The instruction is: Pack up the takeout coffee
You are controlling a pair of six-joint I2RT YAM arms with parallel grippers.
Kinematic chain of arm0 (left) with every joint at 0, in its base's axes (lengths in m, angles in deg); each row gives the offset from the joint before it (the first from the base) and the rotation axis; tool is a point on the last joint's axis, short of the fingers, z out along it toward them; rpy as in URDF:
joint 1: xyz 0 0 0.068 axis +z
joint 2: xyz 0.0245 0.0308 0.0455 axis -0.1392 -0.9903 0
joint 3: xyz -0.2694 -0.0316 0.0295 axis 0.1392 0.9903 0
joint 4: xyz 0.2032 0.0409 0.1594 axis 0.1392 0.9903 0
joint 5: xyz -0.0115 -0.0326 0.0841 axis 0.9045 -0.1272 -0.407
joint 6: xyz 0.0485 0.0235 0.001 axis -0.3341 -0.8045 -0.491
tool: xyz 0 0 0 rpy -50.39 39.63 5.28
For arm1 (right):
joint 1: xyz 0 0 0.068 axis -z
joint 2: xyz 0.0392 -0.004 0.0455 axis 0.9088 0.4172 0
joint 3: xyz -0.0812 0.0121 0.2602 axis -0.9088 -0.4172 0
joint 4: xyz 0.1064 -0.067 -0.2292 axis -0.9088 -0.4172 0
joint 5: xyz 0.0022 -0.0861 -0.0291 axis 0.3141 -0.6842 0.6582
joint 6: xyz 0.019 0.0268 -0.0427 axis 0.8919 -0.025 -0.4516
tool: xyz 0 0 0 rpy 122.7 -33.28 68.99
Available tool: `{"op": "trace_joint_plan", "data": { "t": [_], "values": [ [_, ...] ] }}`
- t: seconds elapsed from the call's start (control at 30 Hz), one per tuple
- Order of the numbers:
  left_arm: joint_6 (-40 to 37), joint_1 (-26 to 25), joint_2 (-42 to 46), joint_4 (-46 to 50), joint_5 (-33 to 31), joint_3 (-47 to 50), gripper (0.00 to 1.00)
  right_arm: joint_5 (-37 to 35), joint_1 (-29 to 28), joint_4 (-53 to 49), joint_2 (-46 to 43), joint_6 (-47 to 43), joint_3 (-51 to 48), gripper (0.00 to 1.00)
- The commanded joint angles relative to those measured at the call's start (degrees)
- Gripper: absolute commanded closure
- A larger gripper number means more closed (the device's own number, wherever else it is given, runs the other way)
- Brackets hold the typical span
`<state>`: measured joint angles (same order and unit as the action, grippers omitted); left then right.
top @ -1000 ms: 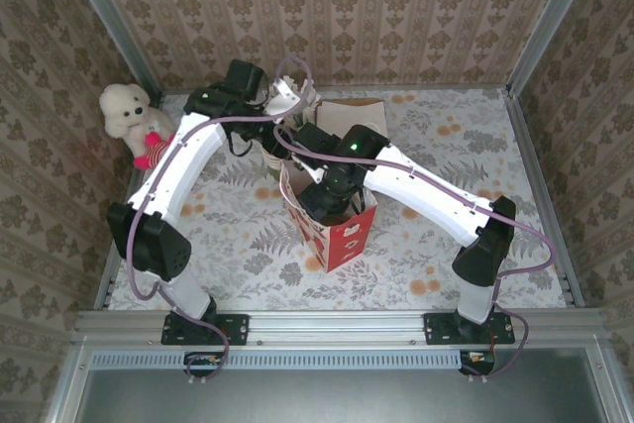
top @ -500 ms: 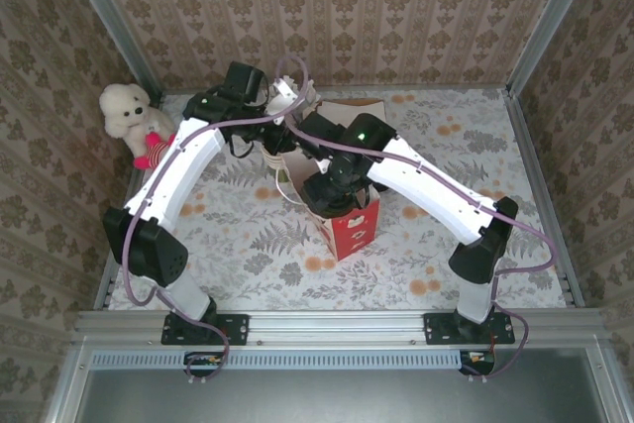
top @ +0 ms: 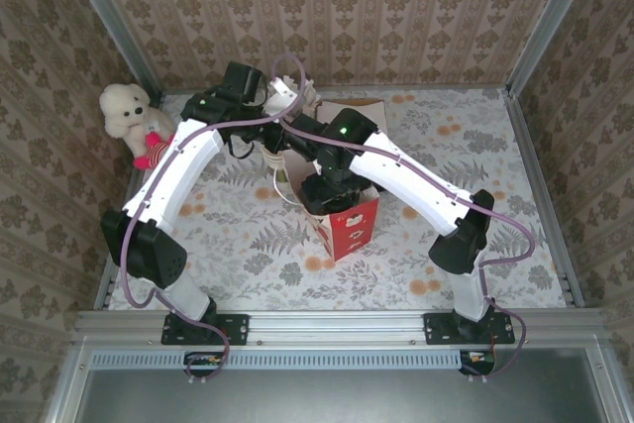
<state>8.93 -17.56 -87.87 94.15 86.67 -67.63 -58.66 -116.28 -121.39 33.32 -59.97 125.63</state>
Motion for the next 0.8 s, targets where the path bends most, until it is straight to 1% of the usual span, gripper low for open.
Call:
{"op": "trace_joint_plan", "data": {
  "t": [0.0, 0.1, 0.2, 0.3, 0.5, 0.57, 0.67, 0.77],
  "values": [
    [3.53, 1.13, -0.95, 1.94, 2.71, -2.6, 1.0, -0.02, 0.28, -3.02, 1.2, -0.31, 1.12, 0.45],
    [5.86, 2.78, -1.43, 1.65, 5.79, -3.39, 1.0, 0.35, 0.32, -3.04, 1.96, -1.32, 0.84, 0.45],
    [7.81, 4.54, -2.04, 1.41, 10.23, -4.01, 1.0, -0.19, 0.32, -2.38, 2.16, -2.2, -0.45, 0.45],
    [7.18, 4.73, -2.77, 1.63, 10.12, -3.49, 1.0, 0.16, 0.35, -0.44, 1.95, -4.15, -1.53, 0.45],
    [6.54, 4.73, -4.75, 5.55, 9.32, -3.31, 1.0, 0.76, 0.45, 1.9, 1.89, -6.5, -2.32, 0.44],
    [8.31, 4.75, -5.1, 5.48, 9.58, -3.18, 1.0, 1.49, 0.46, 3.3, 1.91, -7.06, -3.5, 0.45],
    [10.3, 5.04, -5.65, 4.84, 11.72, -2.99, 1.0, 2.06, 0.41, 5.12, 2.46, -7.71, -3.8, 0.45],
    [10.28, 5.04, -5.22, 4.44, 11.15, -2.23, 1.0, 1.81, 0.41, 5.09, 3.18, -8.76, -3.98, 0.45]
  ]
}}
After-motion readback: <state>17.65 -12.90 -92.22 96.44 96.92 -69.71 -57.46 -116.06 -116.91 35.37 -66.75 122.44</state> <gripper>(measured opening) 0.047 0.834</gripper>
